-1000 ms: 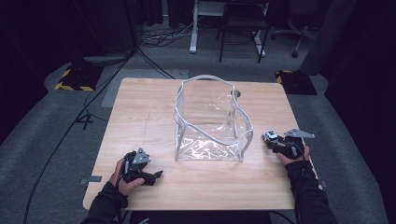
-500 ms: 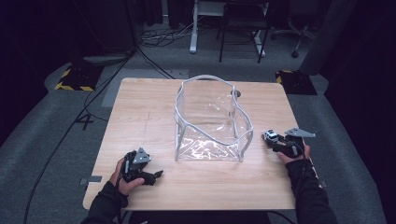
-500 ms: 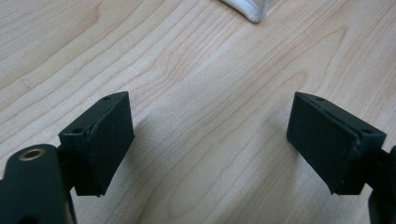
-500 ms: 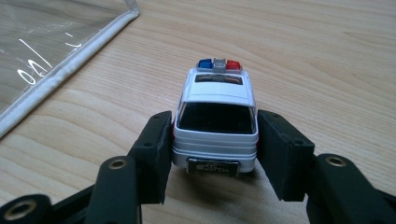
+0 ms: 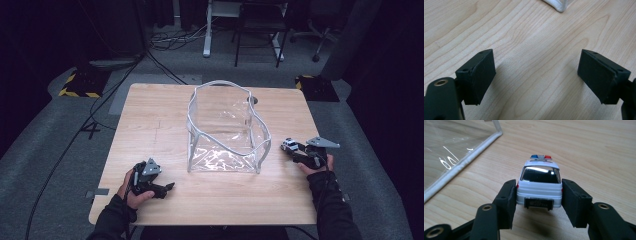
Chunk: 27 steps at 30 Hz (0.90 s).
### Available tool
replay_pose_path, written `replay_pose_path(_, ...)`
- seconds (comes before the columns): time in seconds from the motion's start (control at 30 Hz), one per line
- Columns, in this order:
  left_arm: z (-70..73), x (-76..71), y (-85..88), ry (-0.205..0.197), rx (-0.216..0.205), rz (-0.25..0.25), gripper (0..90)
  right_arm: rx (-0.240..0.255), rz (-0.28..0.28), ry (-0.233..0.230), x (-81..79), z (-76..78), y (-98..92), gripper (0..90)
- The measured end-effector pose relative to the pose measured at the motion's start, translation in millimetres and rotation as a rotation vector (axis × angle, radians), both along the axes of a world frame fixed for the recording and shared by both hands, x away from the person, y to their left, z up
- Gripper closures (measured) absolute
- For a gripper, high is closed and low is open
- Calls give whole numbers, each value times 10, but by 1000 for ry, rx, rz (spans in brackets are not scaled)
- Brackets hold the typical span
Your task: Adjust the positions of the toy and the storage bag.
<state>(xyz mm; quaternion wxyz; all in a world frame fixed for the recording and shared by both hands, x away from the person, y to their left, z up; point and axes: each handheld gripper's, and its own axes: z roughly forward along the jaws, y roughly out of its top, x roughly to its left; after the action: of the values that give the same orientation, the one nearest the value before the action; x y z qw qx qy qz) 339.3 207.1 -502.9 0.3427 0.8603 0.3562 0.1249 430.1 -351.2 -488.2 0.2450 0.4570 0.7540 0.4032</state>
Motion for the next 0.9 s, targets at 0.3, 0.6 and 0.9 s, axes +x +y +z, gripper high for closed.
replay_pose_path(0.3,0,0,0,0,0,0,151,-13,9,-26,-24,124,12,477)
replay_pose_path(0.6,0,0,0,0,0,0,150,-12,2,-36,-37,191,34,477)
replay_pose_path(0.9,5,-2,1,-4,7,0,150,-1,6,-60,-43,261,61,477)
